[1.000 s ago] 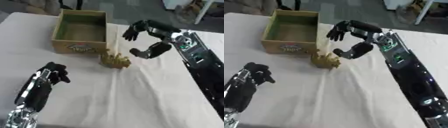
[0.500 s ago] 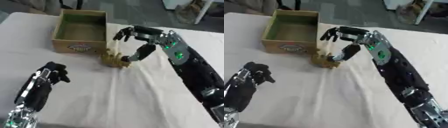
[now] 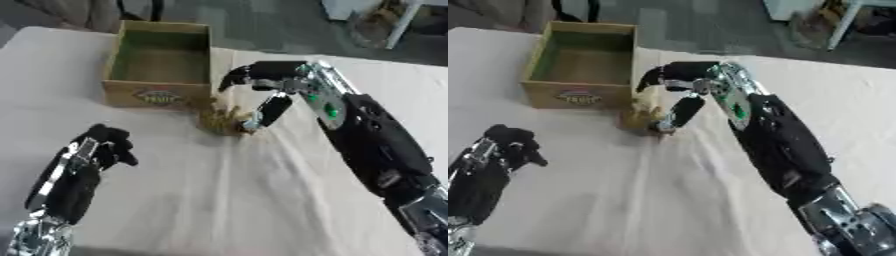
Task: Pick up objects on the table and place them in the box.
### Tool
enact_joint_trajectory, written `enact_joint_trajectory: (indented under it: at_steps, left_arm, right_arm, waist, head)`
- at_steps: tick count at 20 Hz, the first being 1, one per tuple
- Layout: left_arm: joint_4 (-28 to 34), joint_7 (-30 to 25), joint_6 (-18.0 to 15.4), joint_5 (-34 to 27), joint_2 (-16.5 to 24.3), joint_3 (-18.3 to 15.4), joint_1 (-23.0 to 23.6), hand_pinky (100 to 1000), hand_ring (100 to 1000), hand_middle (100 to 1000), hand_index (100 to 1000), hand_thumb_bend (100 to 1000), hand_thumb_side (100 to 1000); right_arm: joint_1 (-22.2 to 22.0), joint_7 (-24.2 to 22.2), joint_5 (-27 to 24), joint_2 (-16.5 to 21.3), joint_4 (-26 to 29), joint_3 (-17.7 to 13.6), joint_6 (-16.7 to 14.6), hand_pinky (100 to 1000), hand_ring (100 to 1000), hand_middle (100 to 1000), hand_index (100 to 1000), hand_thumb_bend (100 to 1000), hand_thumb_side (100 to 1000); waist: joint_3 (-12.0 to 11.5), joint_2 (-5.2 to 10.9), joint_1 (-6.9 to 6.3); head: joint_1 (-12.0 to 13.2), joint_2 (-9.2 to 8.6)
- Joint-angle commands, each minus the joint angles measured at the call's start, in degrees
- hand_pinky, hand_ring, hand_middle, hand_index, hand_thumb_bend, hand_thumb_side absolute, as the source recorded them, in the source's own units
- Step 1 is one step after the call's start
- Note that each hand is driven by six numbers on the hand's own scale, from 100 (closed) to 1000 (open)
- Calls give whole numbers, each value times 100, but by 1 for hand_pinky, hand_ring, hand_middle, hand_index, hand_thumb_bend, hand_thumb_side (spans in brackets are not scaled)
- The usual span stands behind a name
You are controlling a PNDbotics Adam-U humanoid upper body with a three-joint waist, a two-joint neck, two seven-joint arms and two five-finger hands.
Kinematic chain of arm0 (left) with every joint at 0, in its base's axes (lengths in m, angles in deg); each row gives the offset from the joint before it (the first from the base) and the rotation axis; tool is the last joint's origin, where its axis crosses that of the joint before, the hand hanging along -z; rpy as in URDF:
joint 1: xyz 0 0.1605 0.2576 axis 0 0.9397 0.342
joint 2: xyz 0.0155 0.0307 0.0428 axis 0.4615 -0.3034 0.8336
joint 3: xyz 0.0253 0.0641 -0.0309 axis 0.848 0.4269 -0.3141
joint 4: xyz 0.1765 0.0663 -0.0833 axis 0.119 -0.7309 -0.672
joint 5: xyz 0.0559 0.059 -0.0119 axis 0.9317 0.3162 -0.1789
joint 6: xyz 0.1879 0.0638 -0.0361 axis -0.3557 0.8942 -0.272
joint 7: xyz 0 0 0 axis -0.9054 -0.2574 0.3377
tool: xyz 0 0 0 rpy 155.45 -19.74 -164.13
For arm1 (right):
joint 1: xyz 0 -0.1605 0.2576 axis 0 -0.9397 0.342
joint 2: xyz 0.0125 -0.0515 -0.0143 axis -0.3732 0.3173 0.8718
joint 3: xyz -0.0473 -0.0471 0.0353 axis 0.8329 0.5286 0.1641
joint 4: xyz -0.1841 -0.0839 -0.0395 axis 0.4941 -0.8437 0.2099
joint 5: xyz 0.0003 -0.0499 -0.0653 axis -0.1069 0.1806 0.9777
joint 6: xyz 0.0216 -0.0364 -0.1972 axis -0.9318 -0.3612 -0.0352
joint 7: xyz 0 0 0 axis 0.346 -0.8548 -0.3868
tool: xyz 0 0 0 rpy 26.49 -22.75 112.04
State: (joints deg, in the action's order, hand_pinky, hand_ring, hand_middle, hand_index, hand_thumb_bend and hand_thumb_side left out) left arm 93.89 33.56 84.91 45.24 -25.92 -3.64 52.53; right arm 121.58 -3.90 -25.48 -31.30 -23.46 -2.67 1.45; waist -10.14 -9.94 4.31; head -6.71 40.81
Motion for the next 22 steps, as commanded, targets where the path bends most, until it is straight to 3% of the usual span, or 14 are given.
enact_joint_trajectory:
  at_steps: [1, 14, 22]
  left_arm:
    - [81, -20, -11, -9, 60, 22, -20, 575, 497, 512, 656, 100, 732]
    - [81, -30, -7, -8, 48, 28, -8, 576, 498, 513, 657, 100, 734]
    - [82, -36, -4, -12, 40, 34, -7, 576, 498, 514, 657, 100, 735]
  right_arm:
    - [134, 86, 372, 10, -119, -80, -131, 817, 902, 899, 929, 443, 606]
    - [71, 513, 1056, -144, -545, -141, -179, 799, 880, 876, 903, 442, 600]
    - [59, 809, 1528, -221, -753, -183, -140, 790, 871, 867, 881, 441, 645]
  waist:
    - [4, 94, -50]
    - [-3, 83, -73]
    - [-17, 83, -81]
  head:
    - [-24, 34]
    - [-65, 38]
    - [-82, 30]
